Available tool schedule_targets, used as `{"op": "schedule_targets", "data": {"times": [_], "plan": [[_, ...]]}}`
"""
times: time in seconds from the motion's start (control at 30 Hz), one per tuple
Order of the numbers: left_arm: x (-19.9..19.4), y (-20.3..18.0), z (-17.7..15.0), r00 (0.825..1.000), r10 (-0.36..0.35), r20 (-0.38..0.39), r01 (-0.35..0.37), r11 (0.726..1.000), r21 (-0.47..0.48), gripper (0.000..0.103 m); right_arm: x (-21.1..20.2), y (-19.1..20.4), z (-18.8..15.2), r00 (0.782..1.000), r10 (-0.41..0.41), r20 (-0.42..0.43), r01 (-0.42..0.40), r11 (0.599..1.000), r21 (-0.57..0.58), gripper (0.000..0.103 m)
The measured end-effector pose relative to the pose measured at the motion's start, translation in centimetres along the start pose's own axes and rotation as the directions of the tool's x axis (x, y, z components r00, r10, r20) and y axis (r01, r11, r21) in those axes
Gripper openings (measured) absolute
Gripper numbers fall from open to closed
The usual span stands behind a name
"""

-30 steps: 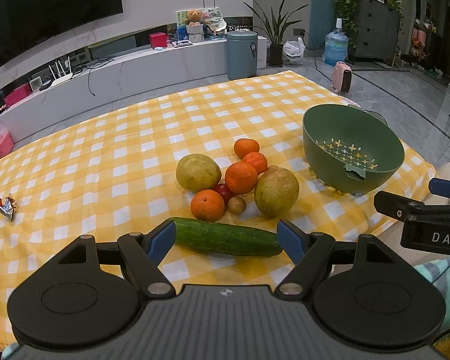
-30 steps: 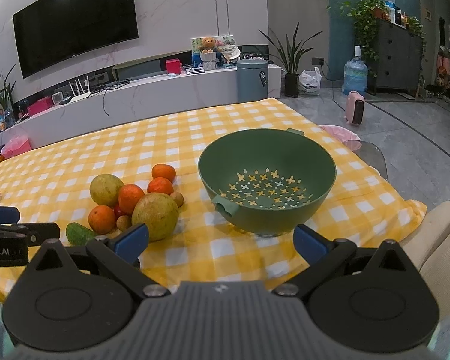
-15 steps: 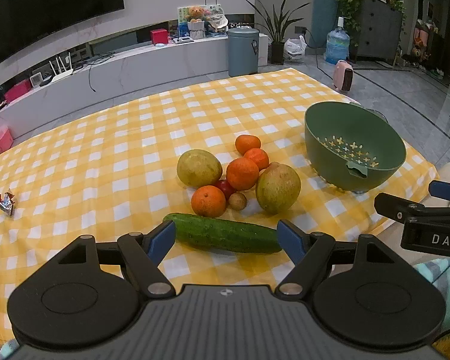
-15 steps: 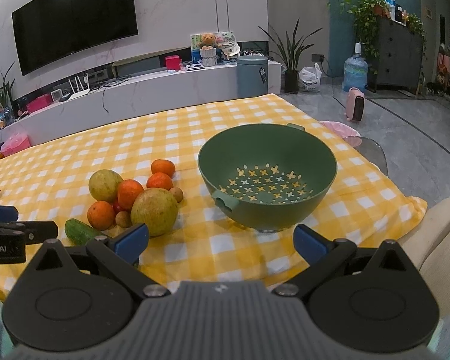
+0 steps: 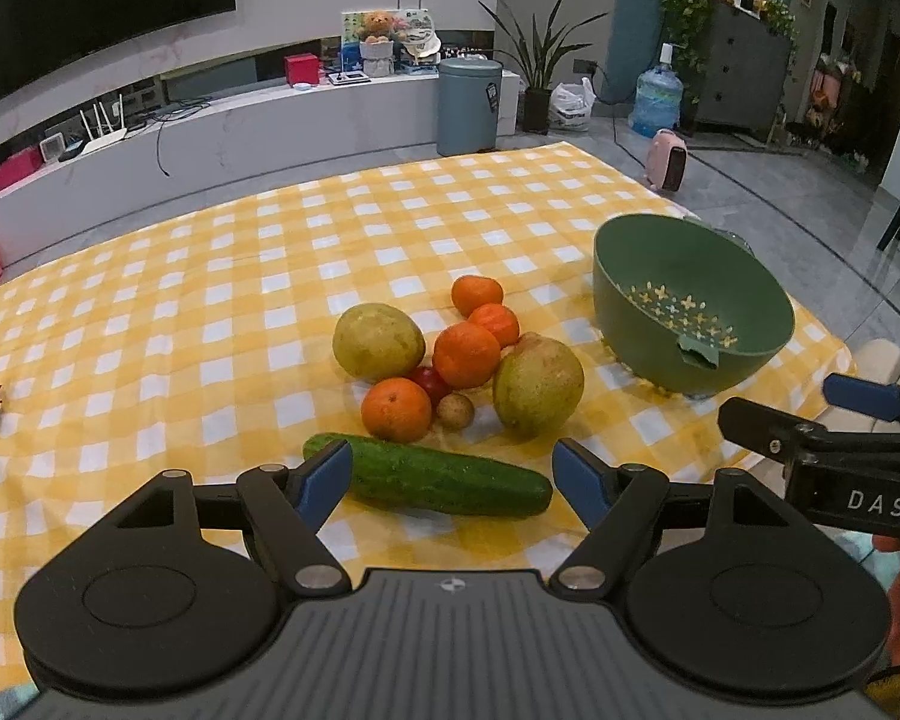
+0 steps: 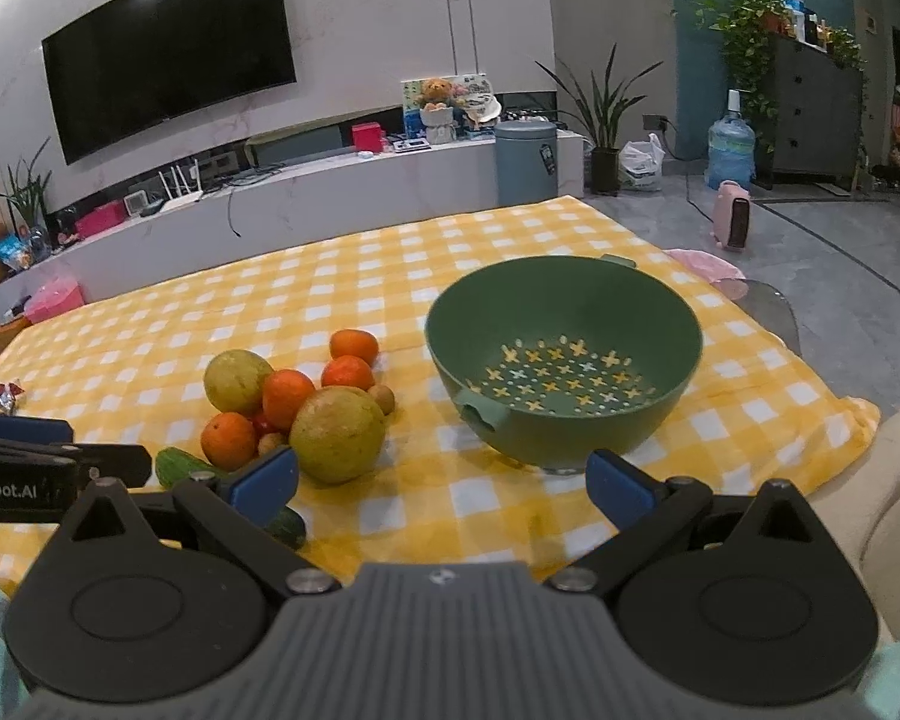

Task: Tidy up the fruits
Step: 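Grasp a yellow-green pear with the right tool while the left tool grasps the other pear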

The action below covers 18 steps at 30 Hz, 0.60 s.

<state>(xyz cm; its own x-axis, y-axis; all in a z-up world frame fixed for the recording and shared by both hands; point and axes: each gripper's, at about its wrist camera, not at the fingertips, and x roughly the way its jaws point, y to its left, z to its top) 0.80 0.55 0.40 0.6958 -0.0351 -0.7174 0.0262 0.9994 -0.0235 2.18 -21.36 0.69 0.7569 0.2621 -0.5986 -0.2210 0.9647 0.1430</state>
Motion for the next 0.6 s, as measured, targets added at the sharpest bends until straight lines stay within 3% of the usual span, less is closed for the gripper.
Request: {"op": "schedule_targets", "data": {"times": [0.07, 0.13, 0.2, 0.37, 0.47, 0.6], "plan": [[0.2, 0.4, 0.3, 1.000, 0.008, 0.009, -0.008, 1.000, 0.000, 0.080, 0.6, 0.3, 0.3, 1.000, 0.017, -0.006, -0.017, 1.000, -0.005, 0.087], [0.6, 0.9, 0.8, 1.000, -0.008, 0.005, 0.008, 1.000, -0.011, 0.080, 1.2, 0.6, 0.5, 0.999, 0.032, -0.014, -0.032, 0.999, -0.011, 0.087], [1.0, 1.6, 1.1, 1.000, -0.017, -0.008, 0.017, 0.999, -0.038, 0.078, 1.9, 1.0, 0.7, 0.998, 0.055, -0.012, -0.056, 0.998, -0.026, 0.081], [2.5, 2.9, 2.1, 0.999, -0.041, -0.004, 0.041, 0.998, -0.056, 0.065, 3.5, 2.6, 0.9, 0.994, 0.111, 0.021, -0.108, 0.988, -0.114, 0.072], [3.5, 3.3, 2.6, 0.999, -0.046, -0.024, 0.046, 0.999, -0.026, 0.054, 4.9, 3.0, 1.1, 0.991, 0.134, 0.006, -0.133, 0.987, -0.089, 0.072], [5.2, 3.5, 3.2, 0.998, -0.032, -0.060, 0.033, 0.999, 0.021, 0.047, 7.2, 3.2, 1.4, 0.991, 0.129, -0.033, -0.130, 0.991, -0.018, 0.070]]}}
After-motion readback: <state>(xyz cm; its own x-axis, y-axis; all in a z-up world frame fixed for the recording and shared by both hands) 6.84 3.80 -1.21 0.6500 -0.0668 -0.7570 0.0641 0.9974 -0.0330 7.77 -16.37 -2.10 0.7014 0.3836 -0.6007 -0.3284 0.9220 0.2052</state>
